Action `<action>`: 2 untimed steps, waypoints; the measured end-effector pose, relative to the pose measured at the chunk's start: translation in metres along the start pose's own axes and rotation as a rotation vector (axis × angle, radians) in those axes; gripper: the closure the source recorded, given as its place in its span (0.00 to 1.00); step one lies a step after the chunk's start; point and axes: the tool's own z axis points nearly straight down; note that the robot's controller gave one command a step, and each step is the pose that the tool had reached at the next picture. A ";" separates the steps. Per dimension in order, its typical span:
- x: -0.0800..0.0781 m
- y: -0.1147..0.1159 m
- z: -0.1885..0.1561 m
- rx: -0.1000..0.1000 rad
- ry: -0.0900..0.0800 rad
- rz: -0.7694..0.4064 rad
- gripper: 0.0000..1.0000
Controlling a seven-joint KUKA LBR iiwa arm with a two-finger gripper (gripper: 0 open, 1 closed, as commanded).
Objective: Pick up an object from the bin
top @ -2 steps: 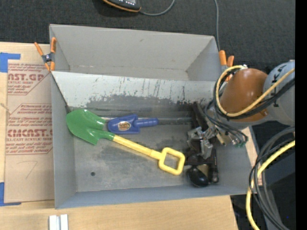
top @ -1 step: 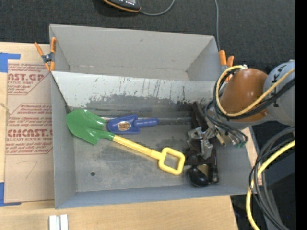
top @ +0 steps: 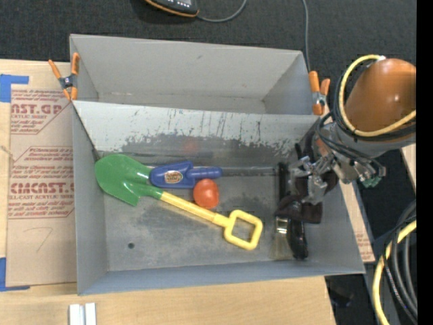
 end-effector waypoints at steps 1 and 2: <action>0.000 0.000 0.000 0.000 0.000 0.000 1.00; -0.002 0.001 0.001 -0.001 -0.003 0.016 1.00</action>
Offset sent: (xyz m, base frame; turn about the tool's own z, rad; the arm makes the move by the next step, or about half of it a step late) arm 0.0012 0.0002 -0.0011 0.0187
